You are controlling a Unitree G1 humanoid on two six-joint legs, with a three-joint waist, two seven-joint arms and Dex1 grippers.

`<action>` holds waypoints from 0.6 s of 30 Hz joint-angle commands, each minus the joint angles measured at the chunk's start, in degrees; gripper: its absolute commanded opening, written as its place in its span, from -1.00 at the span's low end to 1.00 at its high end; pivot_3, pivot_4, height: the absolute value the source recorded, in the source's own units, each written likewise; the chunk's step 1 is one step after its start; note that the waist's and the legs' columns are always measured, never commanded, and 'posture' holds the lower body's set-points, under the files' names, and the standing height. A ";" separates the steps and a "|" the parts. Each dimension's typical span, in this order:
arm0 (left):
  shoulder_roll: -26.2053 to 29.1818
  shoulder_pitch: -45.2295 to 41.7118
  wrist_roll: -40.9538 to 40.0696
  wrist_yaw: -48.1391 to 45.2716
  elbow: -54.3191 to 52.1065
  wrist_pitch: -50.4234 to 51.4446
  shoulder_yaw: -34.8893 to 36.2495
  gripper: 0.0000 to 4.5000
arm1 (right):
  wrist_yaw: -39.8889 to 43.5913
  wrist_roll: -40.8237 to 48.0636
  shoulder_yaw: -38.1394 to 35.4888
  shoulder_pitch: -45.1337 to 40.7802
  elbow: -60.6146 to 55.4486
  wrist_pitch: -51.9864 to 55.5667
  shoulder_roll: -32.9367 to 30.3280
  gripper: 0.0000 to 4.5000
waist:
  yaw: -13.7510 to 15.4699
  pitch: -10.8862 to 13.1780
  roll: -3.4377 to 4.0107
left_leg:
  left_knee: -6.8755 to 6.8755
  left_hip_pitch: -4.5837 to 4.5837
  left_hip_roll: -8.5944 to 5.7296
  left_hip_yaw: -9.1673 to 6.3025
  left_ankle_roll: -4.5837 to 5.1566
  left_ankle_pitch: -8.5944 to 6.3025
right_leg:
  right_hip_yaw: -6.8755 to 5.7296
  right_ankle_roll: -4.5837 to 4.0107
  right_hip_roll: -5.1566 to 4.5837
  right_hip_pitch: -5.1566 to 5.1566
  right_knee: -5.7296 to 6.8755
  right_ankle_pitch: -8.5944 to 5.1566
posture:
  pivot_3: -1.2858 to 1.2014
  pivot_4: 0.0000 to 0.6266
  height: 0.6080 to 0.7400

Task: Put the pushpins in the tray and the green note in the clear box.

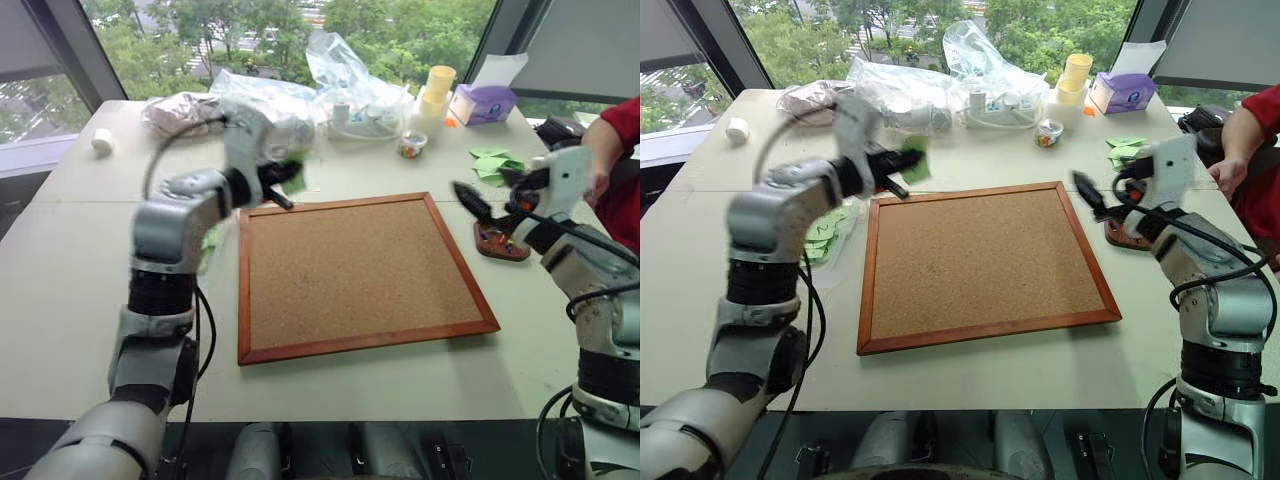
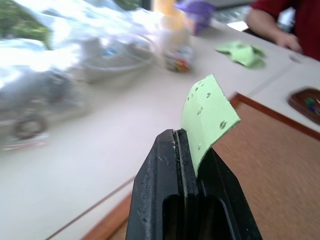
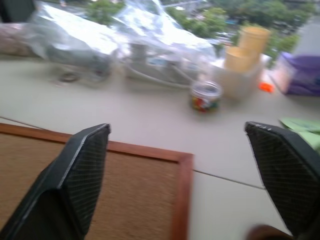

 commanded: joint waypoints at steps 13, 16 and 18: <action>7.15 9.36 9.85 18.33 -9.49 24.10 4.49 -0.55 | 14.83 2.49 16.06 -2.33 -4.98 3.49 -6.24 1.00 | 0.71 0.13 -0.48 | 0.07 -0.03 -0.14 -0.03 0.04 -0.02 | -0.10 -0.01 -0.15 0.06 -0.01 0.00 | 0.03 -0.52 0.93; 7.54 9.17 9.90 18.68 -10.56 24.70 4.02 0.15 | 15.26 0.14 16.79 -2.52 -2.66 1.54 -6.34 1.00 | 0.65 0.13 -0.49 | 0.07 -0.03 -0.13 -0.03 0.04 -0.02 | -0.10 -0.01 -0.15 0.06 -0.02 0.00 | 0.03 -0.52 0.93; 8.16 8.80 9.71 18.51 -11.21 24.77 3.41 0.61 | 15.37 -0.14 16.42 -2.66 -1.90 1.15 -6.13 1.00 | 0.68 0.13 -0.49 | 0.07 -0.03 -0.14 -0.02 0.04 -0.02 | -0.10 -0.01 -0.17 0.06 -0.02 0.00 | 0.03 -0.52 0.93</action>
